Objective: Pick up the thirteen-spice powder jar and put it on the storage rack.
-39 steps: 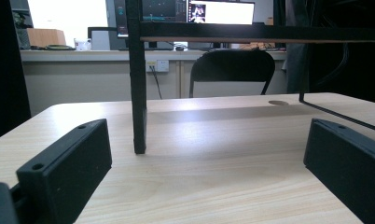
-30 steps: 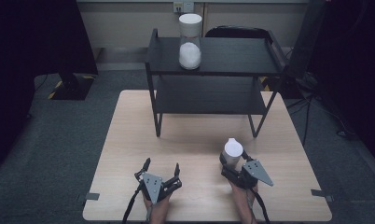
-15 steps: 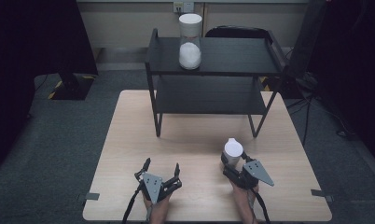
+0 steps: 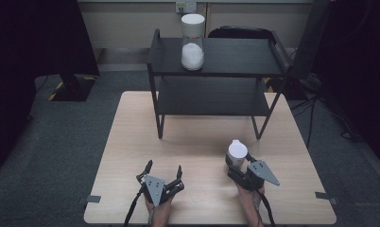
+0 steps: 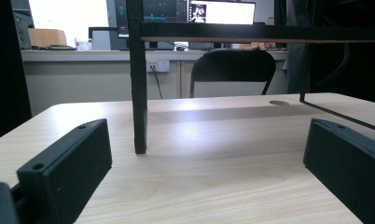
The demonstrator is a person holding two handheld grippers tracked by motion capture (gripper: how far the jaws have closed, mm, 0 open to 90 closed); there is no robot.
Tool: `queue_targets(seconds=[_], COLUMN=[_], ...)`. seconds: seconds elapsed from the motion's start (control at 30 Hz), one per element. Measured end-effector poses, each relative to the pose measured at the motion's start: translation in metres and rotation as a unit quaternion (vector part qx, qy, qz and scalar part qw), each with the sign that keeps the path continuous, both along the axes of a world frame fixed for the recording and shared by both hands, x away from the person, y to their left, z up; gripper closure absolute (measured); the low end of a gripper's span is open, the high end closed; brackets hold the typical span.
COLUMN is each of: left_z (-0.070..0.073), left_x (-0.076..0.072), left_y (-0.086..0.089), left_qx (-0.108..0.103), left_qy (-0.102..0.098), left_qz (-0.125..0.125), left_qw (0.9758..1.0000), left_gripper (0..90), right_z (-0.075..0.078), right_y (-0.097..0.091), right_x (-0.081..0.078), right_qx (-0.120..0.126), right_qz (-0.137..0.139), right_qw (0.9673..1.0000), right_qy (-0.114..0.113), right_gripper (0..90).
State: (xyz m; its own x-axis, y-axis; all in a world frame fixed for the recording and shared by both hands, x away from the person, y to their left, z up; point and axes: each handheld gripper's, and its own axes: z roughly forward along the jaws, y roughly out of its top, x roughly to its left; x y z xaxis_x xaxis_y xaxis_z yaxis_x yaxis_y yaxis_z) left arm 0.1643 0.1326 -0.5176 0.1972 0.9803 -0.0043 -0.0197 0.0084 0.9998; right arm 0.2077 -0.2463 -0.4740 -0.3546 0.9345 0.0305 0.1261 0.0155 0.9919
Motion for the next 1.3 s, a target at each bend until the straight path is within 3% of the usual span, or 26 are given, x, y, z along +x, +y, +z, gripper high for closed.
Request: queue_targets(seconds=[0.33,0.5,0.73,1.03,1.3], left_z=[0.000,0.000,0.001,0.001,0.000], left_x=[0.000,0.000,0.000,0.000,0.000], left_y=[-0.001,-0.001,-0.002,-0.001,-0.001], left_qx=[0.000,0.000,0.000,0.000,0.000], left_qy=[0.001,0.001,0.002,0.002,0.001], left_qz=[0.003,0.004,0.005,0.004,0.003], left_qw=[1.0000,1.0000,1.0000,1.0000,1.0000], left_gripper=[0.9,0.8,0.8,0.9,1.0], right_z=[0.015,0.021,0.034,0.069,0.095], right_y=[-0.003,-0.009,-0.015,-0.023,-0.036], right_x=[-0.001,0.001,0.001,0.001,0.006], right_qx=[-0.011,-0.001,-0.006,-0.014,0.010], right_qz=[0.015,0.028,0.047,0.074,0.097], right_qw=[0.9998,0.9996,0.9988,0.9970,0.9948], right_qy=[-0.007,-0.005,-0.013,-0.019,-0.030], right_gripper=[29.4,29.5,29.5,29.6,29.6])
